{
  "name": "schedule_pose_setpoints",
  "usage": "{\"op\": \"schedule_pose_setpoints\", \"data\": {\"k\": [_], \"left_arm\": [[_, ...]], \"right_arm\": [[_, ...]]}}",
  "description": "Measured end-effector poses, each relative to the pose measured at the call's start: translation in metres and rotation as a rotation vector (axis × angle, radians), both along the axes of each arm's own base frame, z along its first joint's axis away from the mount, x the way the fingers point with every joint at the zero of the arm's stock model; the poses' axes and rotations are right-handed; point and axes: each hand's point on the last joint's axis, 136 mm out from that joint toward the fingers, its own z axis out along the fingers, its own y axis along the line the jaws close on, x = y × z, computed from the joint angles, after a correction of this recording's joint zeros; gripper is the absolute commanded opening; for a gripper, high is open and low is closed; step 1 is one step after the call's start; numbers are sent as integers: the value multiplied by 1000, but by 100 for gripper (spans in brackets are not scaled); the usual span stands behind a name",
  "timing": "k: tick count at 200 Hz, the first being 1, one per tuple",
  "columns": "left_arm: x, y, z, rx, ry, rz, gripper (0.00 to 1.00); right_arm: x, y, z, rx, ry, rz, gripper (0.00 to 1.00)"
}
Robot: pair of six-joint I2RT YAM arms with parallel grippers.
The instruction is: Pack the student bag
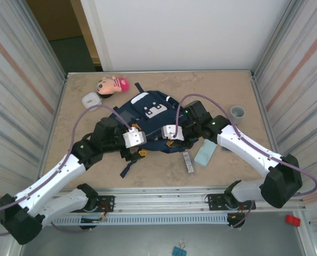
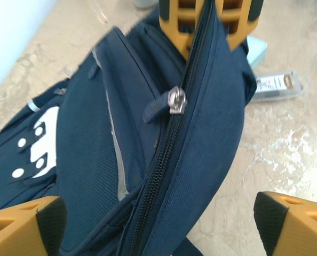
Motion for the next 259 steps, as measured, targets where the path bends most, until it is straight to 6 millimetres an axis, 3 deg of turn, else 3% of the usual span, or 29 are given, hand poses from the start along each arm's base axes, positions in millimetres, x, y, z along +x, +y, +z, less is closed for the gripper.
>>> {"op": "schedule_pose_setpoints", "data": {"k": [17,45,58,68,75,98,117,128,153,198,231,259], "left_arm": [[6,-2,-12,27,7,-10,77],[15,-7,-27,44,25,-31,39],[14,-11,-28,32,24,-50,13],[13,-13,-26,16,11,-68,5],[12,-15,-24,1,-6,-77,3],[6,-18,-21,-32,-86,-91,0],[-3,-16,-33,5,-163,-110,0],[-6,-17,-42,43,-215,-125,0],[-7,-18,-54,134,-349,-146,0],[4,-22,-46,198,-580,-138,0],[5,-21,-40,230,-665,-139,0],[6,-17,-34,231,-700,-122,0]], "right_arm": [[-2,-1,2,-1,-4,18,0],[-2,-5,4,0,5,11,0],[0,-9,6,4,3,-4,0],[3,-12,8,10,1,-23,0],[4,-16,9,15,10,-45,4],[0,-20,10,32,96,-121,39],[-6,-21,17,56,203,-204,66],[-7,-22,21,71,299,-290,75],[-1,-22,25,79,525,-576,79],[-17,2,10,44,800,-869,77],[2,6,-7,43,938,-1126,73],[12,12,-9,59,981,-1264,70]]}}
